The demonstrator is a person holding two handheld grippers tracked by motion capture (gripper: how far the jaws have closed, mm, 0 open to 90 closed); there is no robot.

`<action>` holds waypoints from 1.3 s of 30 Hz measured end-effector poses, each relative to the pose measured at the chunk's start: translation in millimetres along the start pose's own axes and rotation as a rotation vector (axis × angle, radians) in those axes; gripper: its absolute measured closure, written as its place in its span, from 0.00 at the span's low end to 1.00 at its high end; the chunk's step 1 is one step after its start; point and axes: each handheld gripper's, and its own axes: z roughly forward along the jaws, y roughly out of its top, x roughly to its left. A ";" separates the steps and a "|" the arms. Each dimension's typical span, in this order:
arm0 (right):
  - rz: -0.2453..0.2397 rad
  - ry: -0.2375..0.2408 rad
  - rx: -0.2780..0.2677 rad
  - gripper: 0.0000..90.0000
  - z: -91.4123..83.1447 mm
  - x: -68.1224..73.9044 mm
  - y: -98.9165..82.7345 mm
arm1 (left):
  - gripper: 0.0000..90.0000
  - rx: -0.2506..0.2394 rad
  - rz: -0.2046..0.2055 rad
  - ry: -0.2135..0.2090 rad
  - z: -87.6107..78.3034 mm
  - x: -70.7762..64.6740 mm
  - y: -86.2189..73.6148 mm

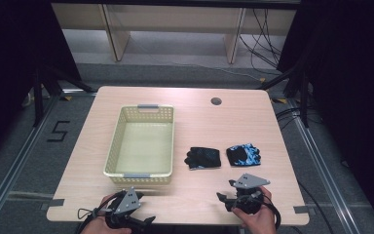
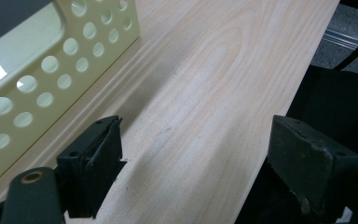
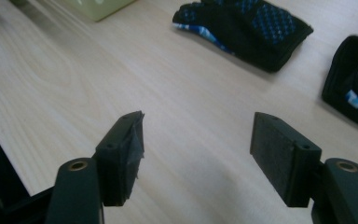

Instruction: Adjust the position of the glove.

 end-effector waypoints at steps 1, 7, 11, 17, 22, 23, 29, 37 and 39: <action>0.000 0.000 0.000 0.42 0.0 0.0 0.0 | 0.19 0.000 0.001 0.000 0.0 0.1 0.0; -0.046 0.000 -0.020 0.48 6.0 -7.9 16.5 | 0.19 -0.001 -0.007 -0.001 0.1 -0.2 -0.1; -0.082 0.011 -0.004 0.57 12.2 -13.5 29.7 | 0.19 -0.013 -0.028 -0.007 0.1 -1.0 -0.4; -0.105 -0.004 0.017 0.58 23.6 -25.6 44.6 | 0.19 0.002 -0.018 0.000 0.2 -0.4 -0.1; -0.140 -0.001 0.061 0.59 43.7 -30.2 61.7 | 0.19 -0.010 -0.030 0.000 0.9 -0.8 -0.7; -0.140 -0.001 0.061 0.59 43.7 -30.2 61.7 | 0.19 -0.010 -0.030 0.000 0.9 -0.8 -0.7; -0.146 0.015 0.097 0.61 67.5 -36.2 71.8 | 0.19 -0.008 -0.036 -0.014 0.8 -0.5 -1.0; -0.114 0.027 0.131 0.59 89.5 -44.5 79.1 | 0.19 -0.003 -0.019 0.004 -0.1 -0.1 -0.5; -0.101 0.026 0.158 0.59 95.5 -47.9 77.8 | 0.19 -0.008 -0.026 -0.008 -0.2 -0.9 -0.3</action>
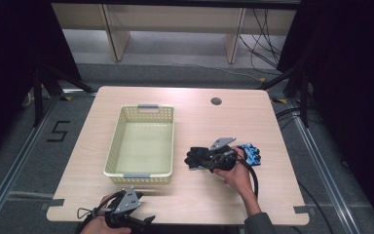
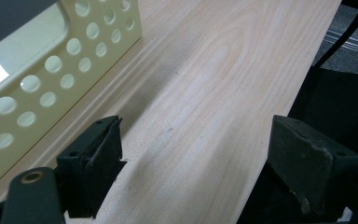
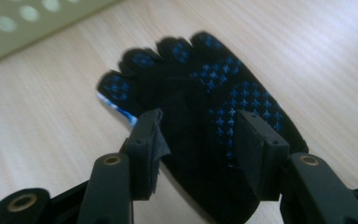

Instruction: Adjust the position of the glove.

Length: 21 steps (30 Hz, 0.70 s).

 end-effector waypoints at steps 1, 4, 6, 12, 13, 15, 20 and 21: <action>0.010 0.004 0.007 0.59 3.4 -2.1 -0.7 | 0.19 -0.004 -0.001 0.005 0.2 0.0 0.0; 0.016 0.023 0.000 0.61 7.4 -6.0 -1.2 | 0.19 -0.005 -0.001 0.009 -0.2 0.3 0.2; 0.001 0.011 -0.003 0.64 8.3 -6.2 -1.8 | 0.19 -0.002 -0.002 0.008 -0.1 0.6 0.2; -0.011 0.042 0.009 0.90 9.1 -7.4 -2.1 | 0.19 -0.007 -0.002 0.009 0.0 -0.7 0.2; -0.005 0.055 -0.010 0.91 10.7 -7.6 -3.3 | 0.19 -0.005 -0.001 0.003 0.1 -0.7 0.2; 0.002 0.069 0.001 0.93 8.9 -9.1 -3.4 | 0.19 -0.008 -0.009 0.004 0.8 -0.8 -0.1; -0.019 0.078 -0.012 0.97 6.5 -10.7 -2.7 | 0.20 0.001 0.000 0.004 -0.7 1.1 0.5; 0.001 0.080 -0.024 0.97 5.3 -8.4 -2.4 | 0.20 0.001 0.000 0.003 -1.2 1.1 0.8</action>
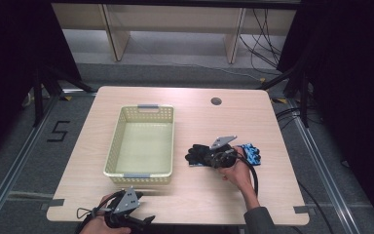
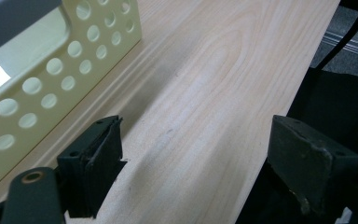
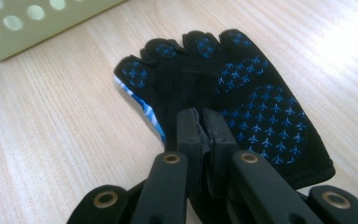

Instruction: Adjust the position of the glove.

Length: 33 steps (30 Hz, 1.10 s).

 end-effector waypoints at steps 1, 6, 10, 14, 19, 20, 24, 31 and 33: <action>-0.031 -0.007 -0.016 0.98 -0.4 -1.9 0.4 | 0.20 -0.010 -0.008 -0.004 0.7 -0.3 -0.2; -0.064 -0.002 -0.054 0.99 -17.2 -2.4 11.0 | 0.20 -0.006 -0.011 -0.002 0.0 0.7 0.1; -0.095 0.003 -0.070 0.99 -32.5 1.8 19.2 | 0.20 -0.011 0.015 0.007 -0.7 1.0 0.4; -0.115 0.023 -0.104 0.99 -44.9 6.6 23.8 | 0.20 -0.008 0.002 0.011 -1.3 0.5 0.3; -0.136 0.059 -0.153 0.99 -62.8 13.6 26.5 | 0.20 -0.016 -0.004 0.011 -1.7 1.1 0.5; -0.137 0.068 -0.167 0.99 -67.1 16.9 26.2 | 0.20 -0.016 -0.005 0.011 -1.9 1.1 0.5; -0.183 0.111 -0.184 0.99 -74.5 28.5 21.4 | 0.20 -0.021 0.005 0.013 -2.3 1.8 0.8; -0.178 0.191 -0.164 0.99 -75.8 48.4 -2.9 | 0.19 -0.015 0.001 0.012 -2.6 1.7 0.8; -0.151 0.201 -0.145 0.99 -74.7 53.4 -10.9 | 0.19 -0.010 -0.001 0.013 -2.3 1.7 0.8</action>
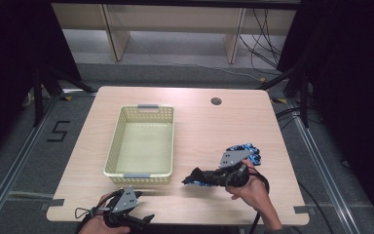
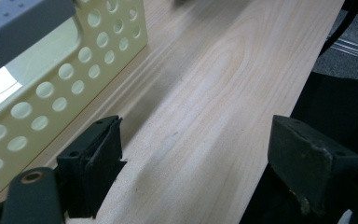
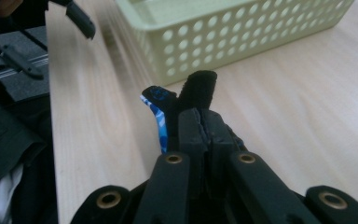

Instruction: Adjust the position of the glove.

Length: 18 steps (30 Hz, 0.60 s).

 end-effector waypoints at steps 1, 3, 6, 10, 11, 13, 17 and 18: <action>-0.018 0.009 0.001 0.99 1.9 0.3 -3.2 | 0.19 -0.005 0.003 0.002 -0.3 0.0 0.1; -0.012 0.020 0.017 0.99 3.4 3.3 -9.5 | 0.19 -0.013 -0.009 -0.007 -0.1 -1.0 0.0; -0.011 0.031 0.037 0.99 6.9 5.6 -15.5 | 0.19 -0.014 -0.002 -0.005 -0.4 -0.9 0.3; 0.012 0.038 0.092 0.99 17.4 8.6 -27.0 | 0.19 -0.012 -0.013 -0.015 0.0 -1.7 0.1; 0.029 0.039 0.120 0.98 20.9 10.2 -31.0 | 0.19 -0.011 -0.013 -0.015 0.0 -1.7 0.1; 0.038 0.026 0.150 0.98 24.4 11.4 -34.1 | 0.19 -0.010 -0.001 -0.001 -0.4 -1.6 0.3; 0.069 0.015 0.165 0.90 31.2 9.0 -41.0 | 0.19 -0.006 0.015 -0.007 -0.6 -1.2 0.5; 0.084 -0.005 0.160 0.89 32.2 8.8 -42.4 | 0.19 -0.002 0.011 -0.006 -0.6 -1.6 0.4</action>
